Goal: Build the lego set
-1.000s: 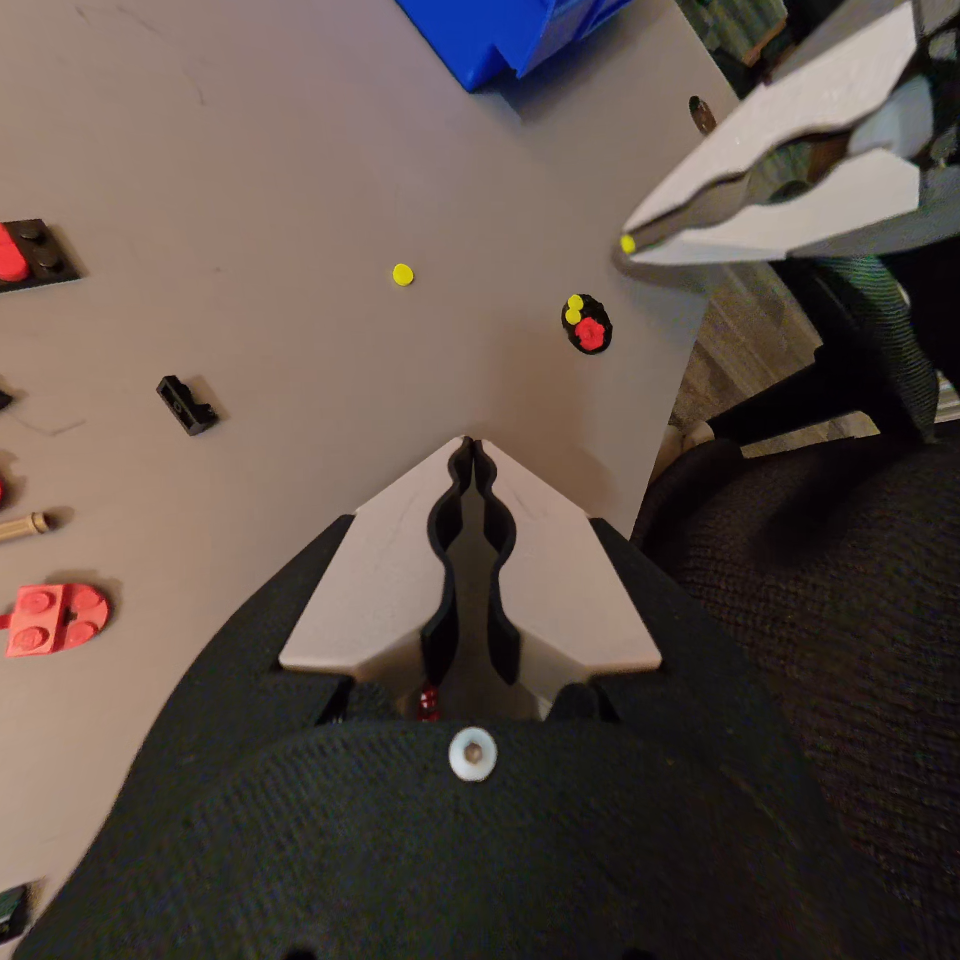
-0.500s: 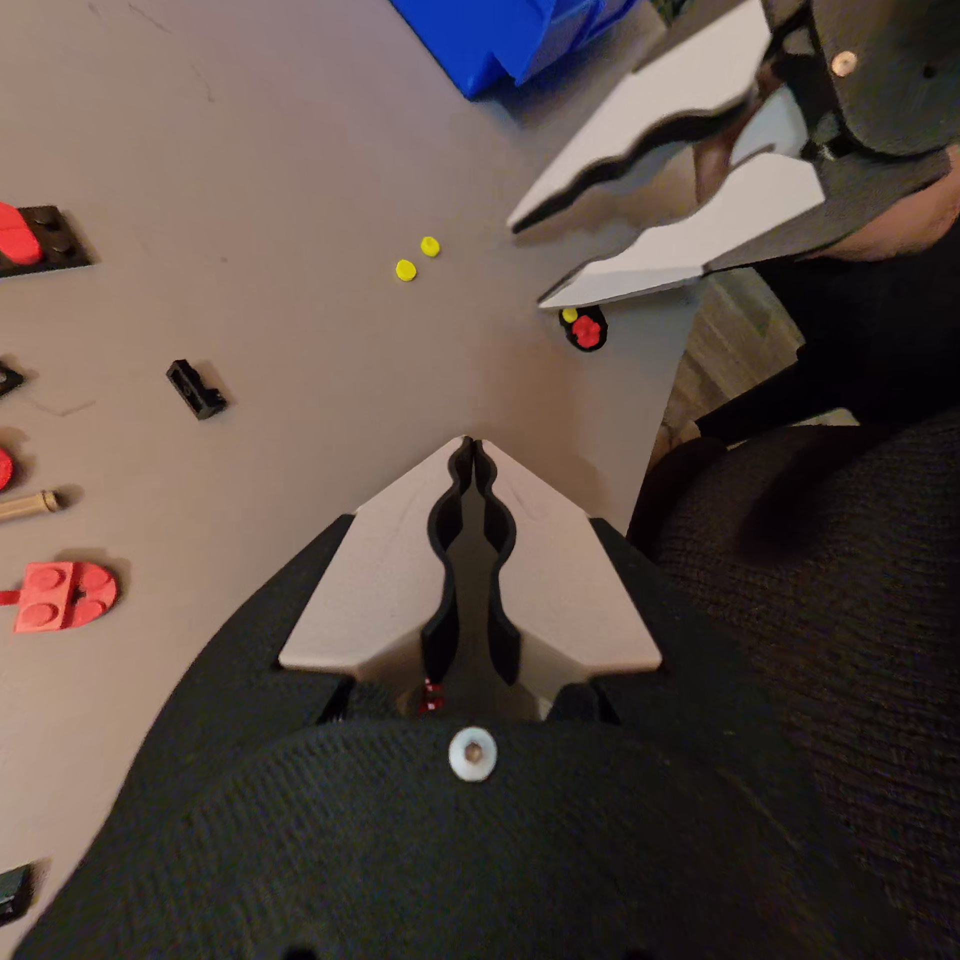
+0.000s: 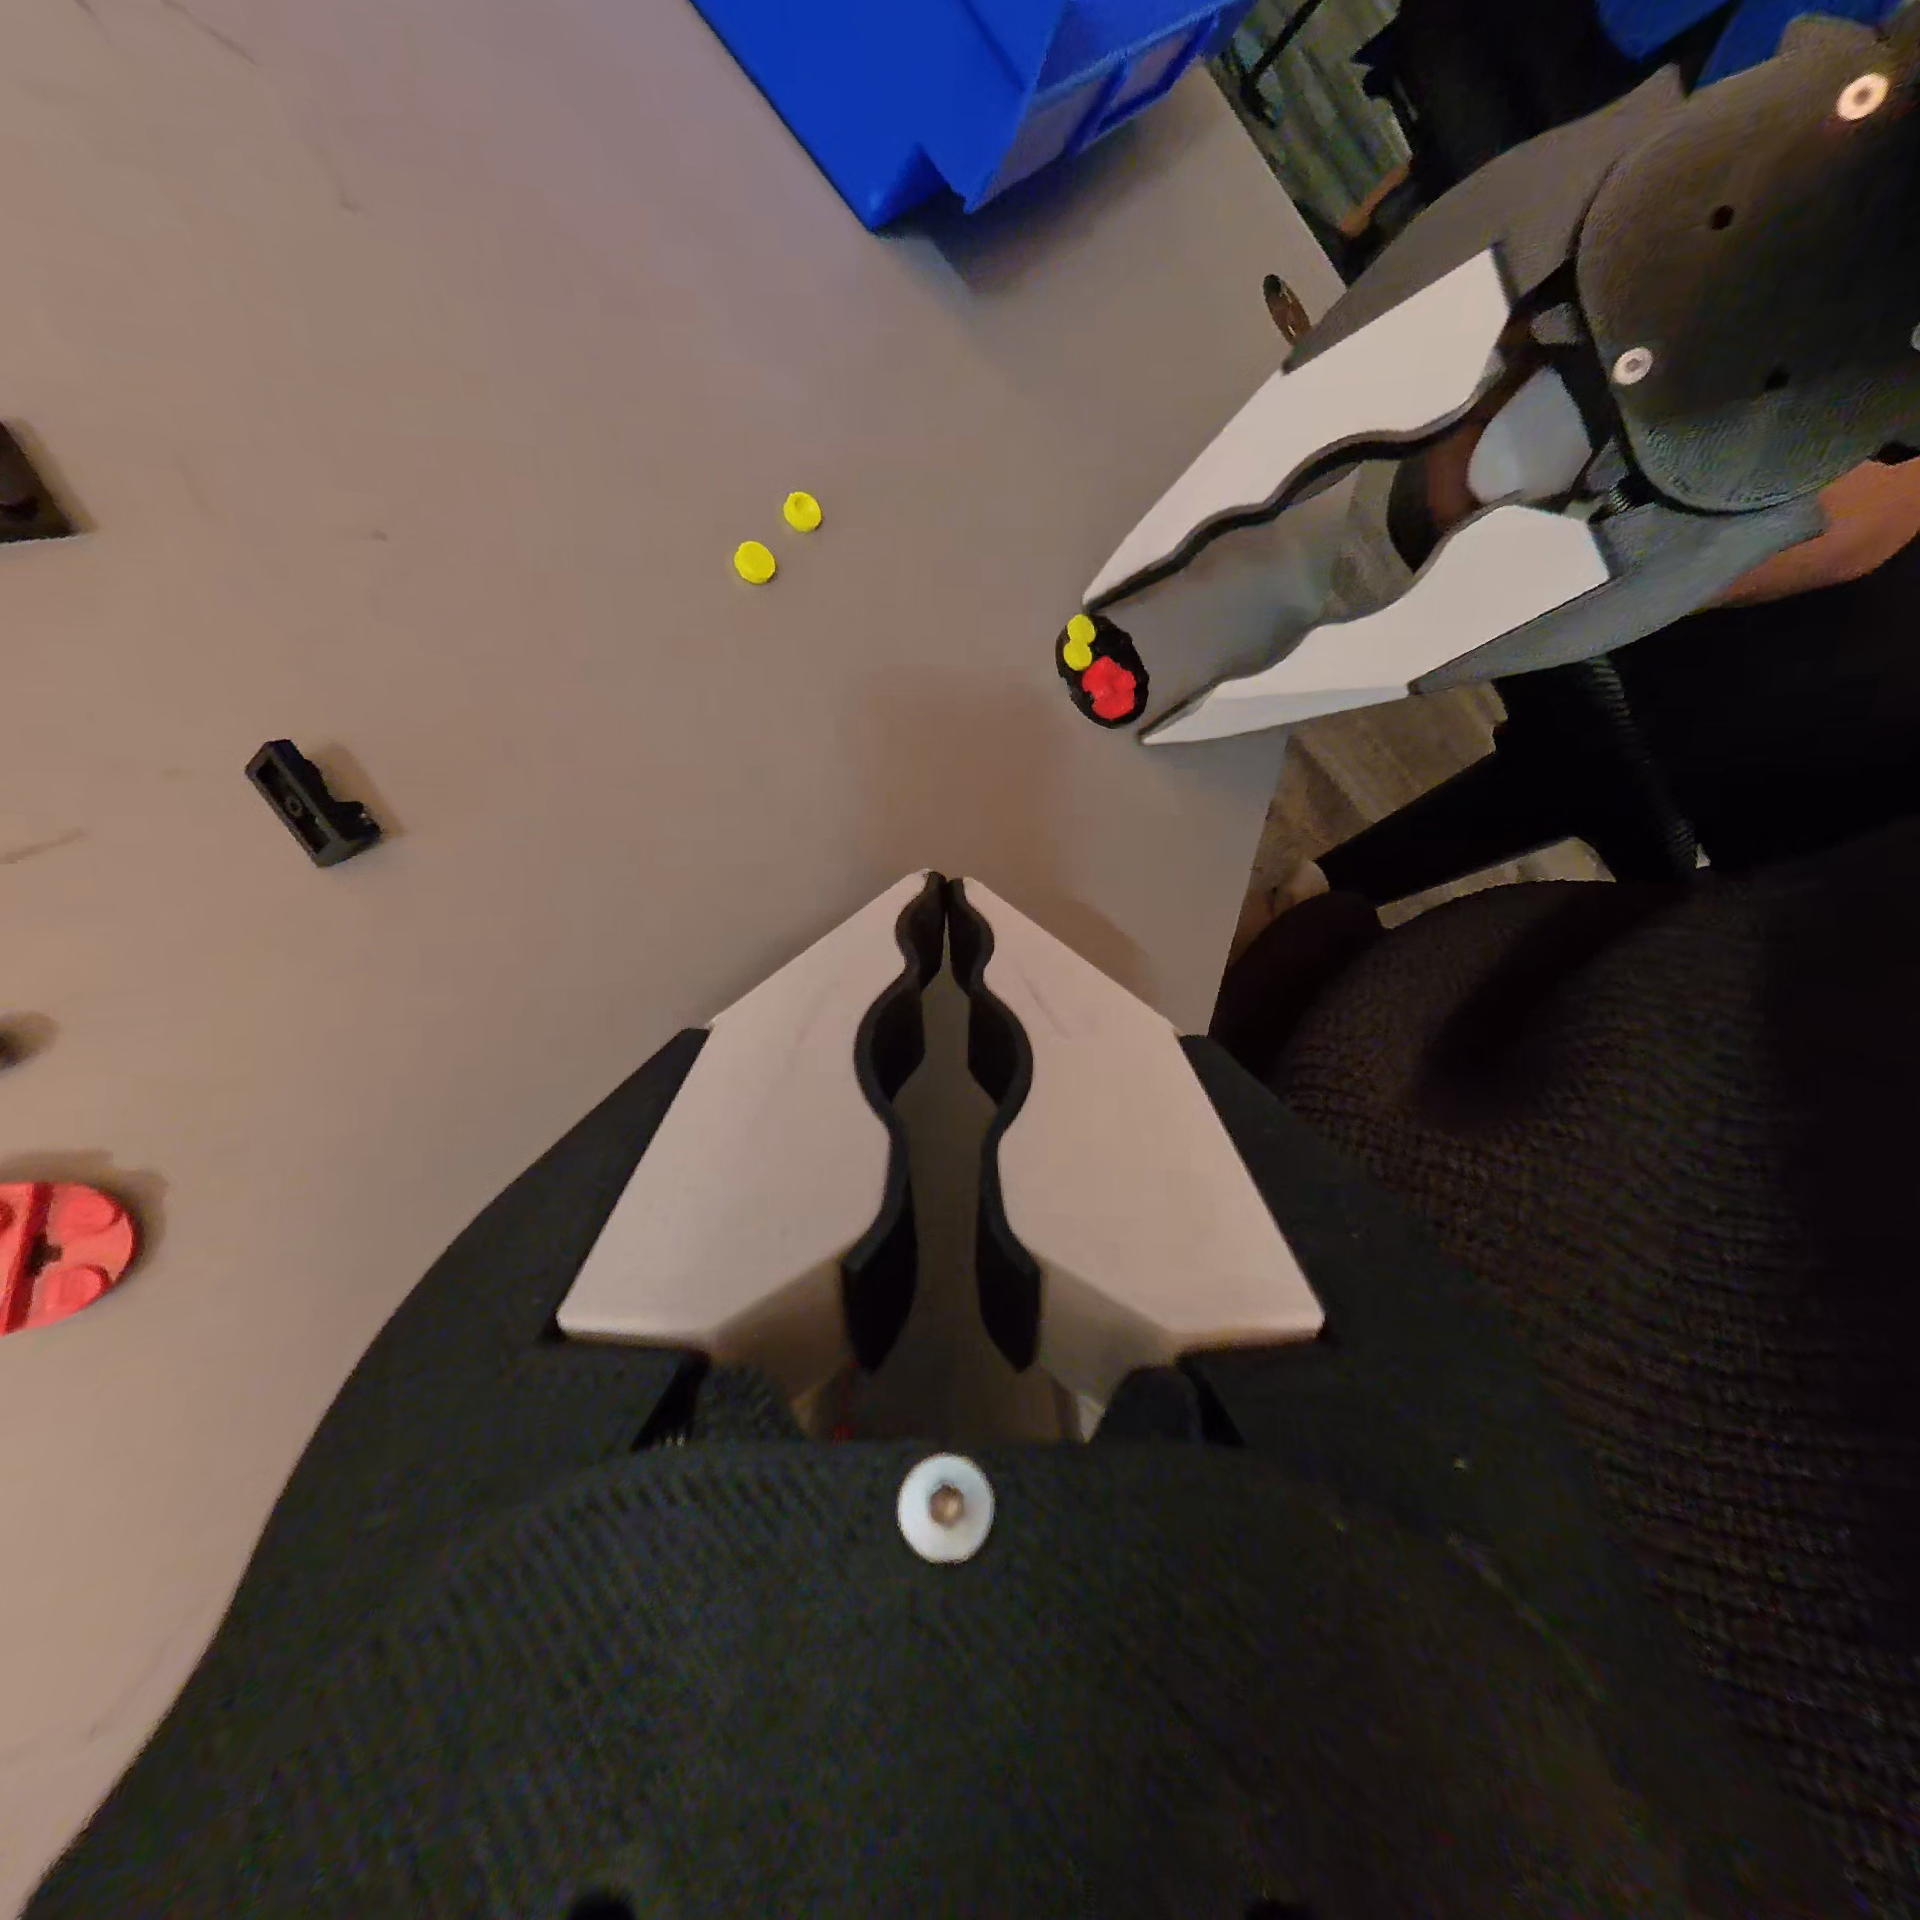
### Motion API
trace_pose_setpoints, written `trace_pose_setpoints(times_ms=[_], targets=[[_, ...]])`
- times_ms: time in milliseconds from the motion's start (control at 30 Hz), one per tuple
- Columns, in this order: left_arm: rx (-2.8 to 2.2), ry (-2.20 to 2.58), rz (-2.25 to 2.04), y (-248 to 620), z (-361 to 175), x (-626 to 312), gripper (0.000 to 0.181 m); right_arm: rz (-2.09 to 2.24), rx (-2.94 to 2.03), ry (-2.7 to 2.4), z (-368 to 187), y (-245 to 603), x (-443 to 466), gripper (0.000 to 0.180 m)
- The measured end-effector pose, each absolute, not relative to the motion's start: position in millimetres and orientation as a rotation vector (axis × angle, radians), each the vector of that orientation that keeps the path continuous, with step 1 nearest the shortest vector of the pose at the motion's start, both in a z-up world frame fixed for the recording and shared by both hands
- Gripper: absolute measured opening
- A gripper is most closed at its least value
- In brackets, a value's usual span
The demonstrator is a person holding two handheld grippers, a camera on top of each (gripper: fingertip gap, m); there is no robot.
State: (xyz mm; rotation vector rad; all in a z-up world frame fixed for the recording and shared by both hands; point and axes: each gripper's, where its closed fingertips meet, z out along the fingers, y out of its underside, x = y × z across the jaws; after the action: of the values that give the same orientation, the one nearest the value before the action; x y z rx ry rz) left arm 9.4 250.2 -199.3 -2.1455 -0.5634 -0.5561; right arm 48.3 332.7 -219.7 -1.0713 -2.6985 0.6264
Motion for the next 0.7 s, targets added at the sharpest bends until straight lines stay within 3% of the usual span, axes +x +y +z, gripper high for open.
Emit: trace_pose_setpoints(times_ms=[300,500,700], targets=[[-2.156,-0.555,-0.518,247,-199,6,0.000,0.833,-0.735,-2.591,-206,276,12,0.039],[-2.158,-0.548,-0.505,245,-200,4,0.000,1.061,-1.010,-2.587,-198,275,19,0.029],[-2.210,-0.510,-0.463,249,-206,10,0.000,0.964,-1.086,-2.634,-216,277,21,0.026]])
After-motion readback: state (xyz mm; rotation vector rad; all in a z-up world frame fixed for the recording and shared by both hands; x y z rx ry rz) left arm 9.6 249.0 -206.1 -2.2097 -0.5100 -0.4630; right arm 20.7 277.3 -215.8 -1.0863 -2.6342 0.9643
